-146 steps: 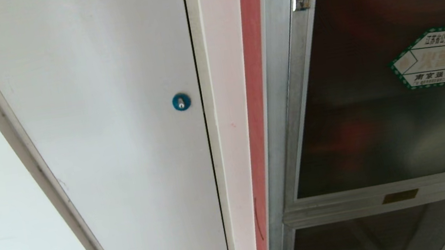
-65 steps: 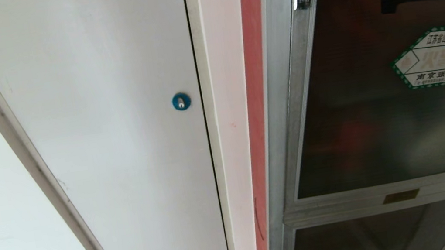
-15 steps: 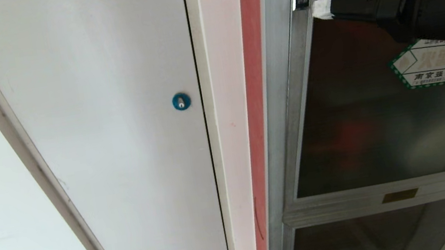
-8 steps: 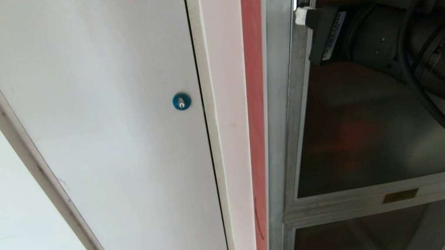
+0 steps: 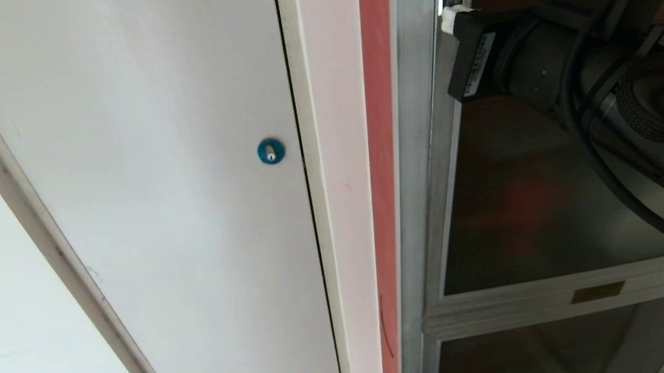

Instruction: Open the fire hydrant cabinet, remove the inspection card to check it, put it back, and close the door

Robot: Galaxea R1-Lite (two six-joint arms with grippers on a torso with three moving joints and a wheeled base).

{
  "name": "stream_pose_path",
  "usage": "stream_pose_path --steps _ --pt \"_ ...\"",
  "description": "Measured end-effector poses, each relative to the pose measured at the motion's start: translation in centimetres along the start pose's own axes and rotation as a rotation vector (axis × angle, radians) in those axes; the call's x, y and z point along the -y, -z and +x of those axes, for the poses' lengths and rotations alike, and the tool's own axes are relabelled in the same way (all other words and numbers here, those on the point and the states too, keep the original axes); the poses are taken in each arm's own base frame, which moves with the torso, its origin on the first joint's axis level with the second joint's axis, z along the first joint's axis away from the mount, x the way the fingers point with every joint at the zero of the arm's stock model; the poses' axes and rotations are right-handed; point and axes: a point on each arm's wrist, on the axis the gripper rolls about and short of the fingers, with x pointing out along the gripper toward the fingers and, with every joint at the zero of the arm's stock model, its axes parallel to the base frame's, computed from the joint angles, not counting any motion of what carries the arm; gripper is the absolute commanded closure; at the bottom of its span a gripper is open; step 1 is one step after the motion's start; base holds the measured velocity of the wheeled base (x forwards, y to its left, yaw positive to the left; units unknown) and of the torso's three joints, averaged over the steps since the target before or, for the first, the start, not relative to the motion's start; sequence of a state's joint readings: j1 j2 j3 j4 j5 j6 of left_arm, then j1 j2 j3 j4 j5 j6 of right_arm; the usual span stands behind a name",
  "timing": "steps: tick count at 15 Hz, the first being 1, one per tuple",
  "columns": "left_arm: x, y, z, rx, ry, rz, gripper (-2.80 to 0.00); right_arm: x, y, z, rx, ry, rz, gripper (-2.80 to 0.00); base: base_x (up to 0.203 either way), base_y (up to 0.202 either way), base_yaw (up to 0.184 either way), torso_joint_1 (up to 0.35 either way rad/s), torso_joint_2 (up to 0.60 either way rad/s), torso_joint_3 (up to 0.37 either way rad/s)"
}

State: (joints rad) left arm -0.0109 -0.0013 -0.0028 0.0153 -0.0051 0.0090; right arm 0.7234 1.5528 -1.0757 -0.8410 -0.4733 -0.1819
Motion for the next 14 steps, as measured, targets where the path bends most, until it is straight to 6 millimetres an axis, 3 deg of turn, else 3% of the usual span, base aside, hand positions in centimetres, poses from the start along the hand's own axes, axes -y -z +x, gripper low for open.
stream_pose_path --steps 2,3,14 --pt "0.0 0.0 0.0 0.000 0.000 0.000 0.00 0.0 -0.1 0.0 0.004 0.007 -0.007 0.00 0.000 0.000 0.000 0.000 0.00 0.000" --pt "0.0 0.0 0.0 0.000 0.000 0.000 0.00 0.0 -0.1 0.1 0.004 0.011 -0.018 -2.80 0.000 0.000 0.000 0.000 0.00 0.000" --pt "0.0 0.0 0.0 0.000 0.000 0.000 0.00 0.3 -2.0 0.7 0.058 0.054 -0.005 -2.80 0.000 0.000 0.000 0.000 0.00 0.000"
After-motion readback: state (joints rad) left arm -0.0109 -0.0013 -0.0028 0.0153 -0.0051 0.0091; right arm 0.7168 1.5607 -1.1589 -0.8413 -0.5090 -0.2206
